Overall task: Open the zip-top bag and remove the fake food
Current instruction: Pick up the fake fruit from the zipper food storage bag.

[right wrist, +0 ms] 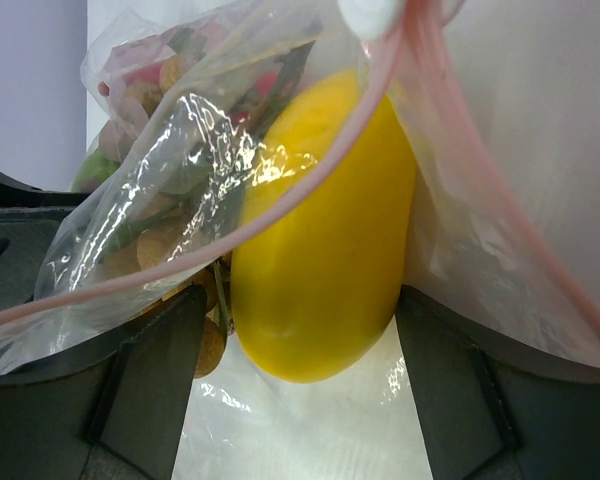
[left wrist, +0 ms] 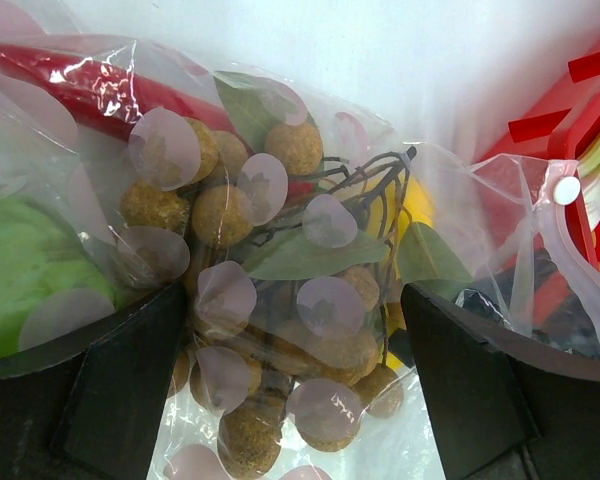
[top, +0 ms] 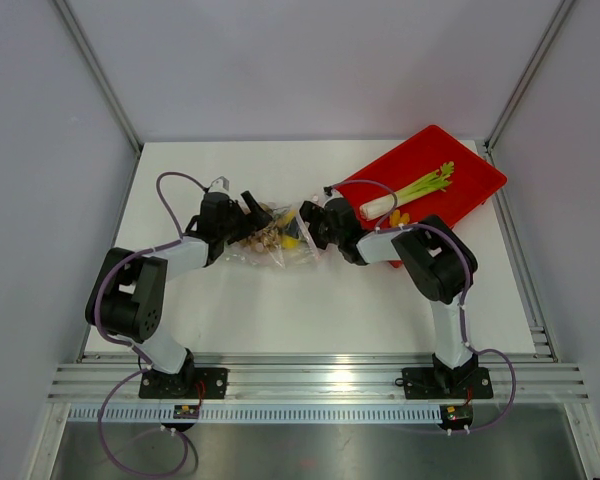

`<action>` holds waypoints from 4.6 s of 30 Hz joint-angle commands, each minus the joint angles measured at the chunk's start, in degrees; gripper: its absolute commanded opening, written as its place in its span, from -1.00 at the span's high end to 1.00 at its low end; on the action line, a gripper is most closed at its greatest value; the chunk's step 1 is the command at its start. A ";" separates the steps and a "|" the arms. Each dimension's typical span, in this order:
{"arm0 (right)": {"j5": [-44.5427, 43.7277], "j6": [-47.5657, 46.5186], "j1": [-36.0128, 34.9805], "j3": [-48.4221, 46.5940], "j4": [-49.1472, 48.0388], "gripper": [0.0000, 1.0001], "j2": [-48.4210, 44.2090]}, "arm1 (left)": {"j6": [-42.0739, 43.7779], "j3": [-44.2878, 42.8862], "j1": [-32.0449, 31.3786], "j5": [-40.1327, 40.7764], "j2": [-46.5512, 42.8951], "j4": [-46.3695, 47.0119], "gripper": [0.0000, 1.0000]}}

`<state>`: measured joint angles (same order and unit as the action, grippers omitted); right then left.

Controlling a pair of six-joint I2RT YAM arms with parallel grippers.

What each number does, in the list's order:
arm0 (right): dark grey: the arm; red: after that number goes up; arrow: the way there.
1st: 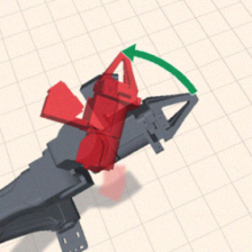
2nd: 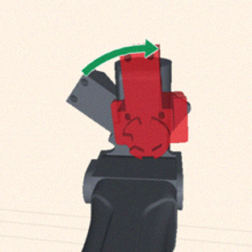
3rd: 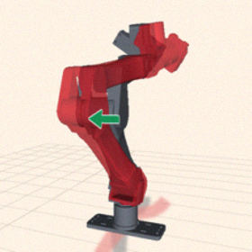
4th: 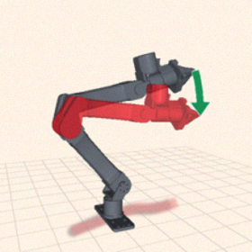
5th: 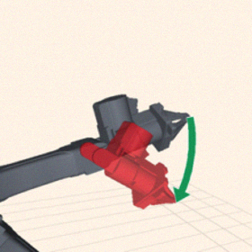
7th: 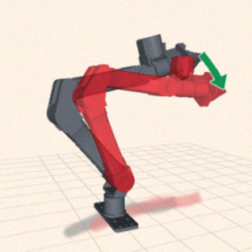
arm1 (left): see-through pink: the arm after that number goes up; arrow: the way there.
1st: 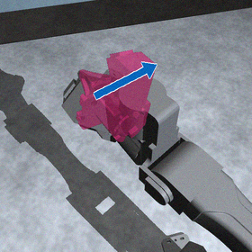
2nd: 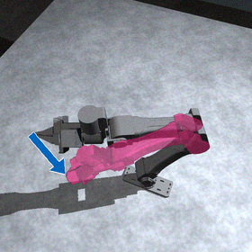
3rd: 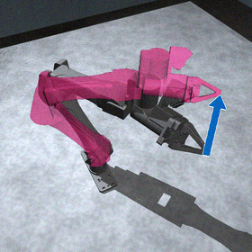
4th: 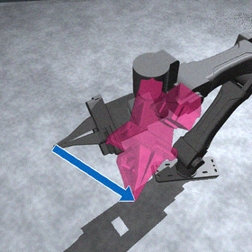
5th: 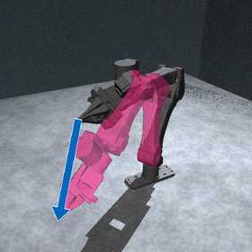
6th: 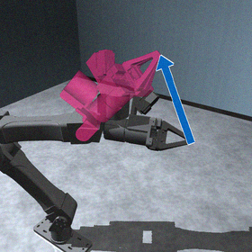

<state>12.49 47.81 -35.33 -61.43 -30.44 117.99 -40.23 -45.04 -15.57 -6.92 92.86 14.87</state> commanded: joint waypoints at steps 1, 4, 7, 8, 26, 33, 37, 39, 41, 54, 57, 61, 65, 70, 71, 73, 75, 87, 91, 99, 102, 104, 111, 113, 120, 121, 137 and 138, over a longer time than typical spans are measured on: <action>-1.51 -1.58 0.35 -2.38 -2.26 -0.68 1.10 | 1.12 -2.16 -1.04 -2.13 0.83 -0.11 -0.82; -1.68 -1.85 0.35 -2.47 -2.08 -0.68 1.36 | 1.55 -2.25 -1.39 -2.05 0.66 -0.37 -0.82; -1.59 -1.93 0.35 -2.91 -1.73 -0.57 1.89 | 1.64 -2.34 -1.57 -2.22 0.66 -0.46 -0.82; -1.59 -2.02 0.35 -2.99 -1.73 -0.53 1.89 | 1.64 -2.34 -1.57 -2.40 0.57 -0.46 -0.82; -0.63 1.93 0.88 2.37 -5.07 -0.03 -3.65 | -2.31 2.76 1.07 7.95 -5.75 -1.25 -0.83; 2.27 4.66 0.44 -1.32 10.21 -0.01 -5.23 | -3.45 4.08 1.33 14.65 -8.92 -3.53 -0.84; 2.10 3.87 0.26 -2.46 16.01 -0.03 -7.07 | -3.63 4.25 1.33 17.63 -9.89 -4.85 -0.85; 1.40 2.64 0.18 -2.73 18.56 -0.03 -8.30 | -3.98 4.34 1.33 18.69 -10.68 -5.64 -0.86; 0.52 1.24 0.18 -3.43 20.50 -0.03 -9.01 | -3.98 4.52 1.33 19.66 -11.03 -5.99 -0.86; -0.89 -2.20 0.17 -6.51 29.29 -0.07 -11.73 | -4.24 4.08 1.33 19.57 -10.77 -6.70 -0.88; -2.38 -2.90 0.18 -6.25 30.17 -0.08 -13.22 | -5.47 3.64 1.33 20.80 -10.68 -8.19 -0.89; -1.95 -4.22 0.18 -7.39 33.33 -0.11 -13.06 | -6.53 3.99 1.33 20.28 -10.33 -7.58 -0.89; -1.42 -4.83 0.00 -9.67 36.14 -0.13 -10.42 | -6.27 3.90 1.33 20.28 -10.50 -7.67 -0.89; -2.73 -5.45 -0.61 -11.69 37.73 -0.21 -7.34 | -5.92 4.08 1.33 19.49 -10.77 -7.05 -0.89; -3.08 -5.71 -0.79 -12.39 38.77 -0.25 -6.82 | -6.00 4.17 1.33 19.40 -10.77 -6.96 -0.90; -3.87 -6.06 -1.14 -12.92 39.48 -0.31 -6.46 | -5.83 4.25 1.33 19.14 -10.77 -6.88 -0.89; -4.23 -6.06 -1.32 -13.10 39.66 -0.35 -6.11 | -5.65 4.17 1.33 19.13 -10.86 -6.88 -0.89; -6.16 -5.27 -1.41 -13.19 40.02 -0.66 -5.32 | -5.21 4.34 1.33 18.43 -11.21 -6.70 -0.89; -7.04 -5.10 -1.41 -12.14 38.79 -0.70 -6.46 | -5.12 4.34 1.33 18.17 -11.38 -6.52 -0.89; -7.22 -4.57 -1.23 -8.80 34.48 -0.71 -9.53 | -4.95 4.34 1.33 17.73 -11.12 -6.35 -0.89; -5.64 -2.82 -0.79 -6.25 31.06 -0.70 -10.68 | -5.12 4.52 1.33 18.96 -11.73 -6.97 -0.90; -4.15 -1.85 0.00 -4.15 26.58 -0.69 -11.29 | -5.21 4.95 1.33 18.96 -12.35 -6.70 -0.90; -0.45 0.70 1.41 -2.38 22.53 -0.70 -10.60 | -5.04 5.05 1.33 18.52 -12.44 -6.17 -0.90; 0.16 0.97 1.58 -2.73 22.35 -0.70 -9.98 | -5.04 5.05 1.33 18.43 -12.26 -6.17 -0.90; 0.43 1.14 1.58 -2.38 21.56 -0.61 -9.80 | -4.86 5.05 1.33 18.17 -12.18 -5.91 -0.90; 0.60 1.14 1.67 -2.64 21.56 -0.61 -9.54 | -4.95 5.05 1.33 18.17 -12.09 -5.91 -0.90; 0.08 -0.09 1.41 -5.19 25.77 -0.49 -6.55 | -4.77 4.96 1.33 17.82 -12.09 -5.91 -0.90; 0.08 -0.26 1.32 -5.45 25.95 -0.49 -6.38 | -4.69 4.96 1.33 17.82 -12.09 -5.91 -0.90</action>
<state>11.73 48.40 -33.80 -64.25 -5.06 110.59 -45.91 -40.62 -14.55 10.98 82.08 6.55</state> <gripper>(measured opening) 0.749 0.951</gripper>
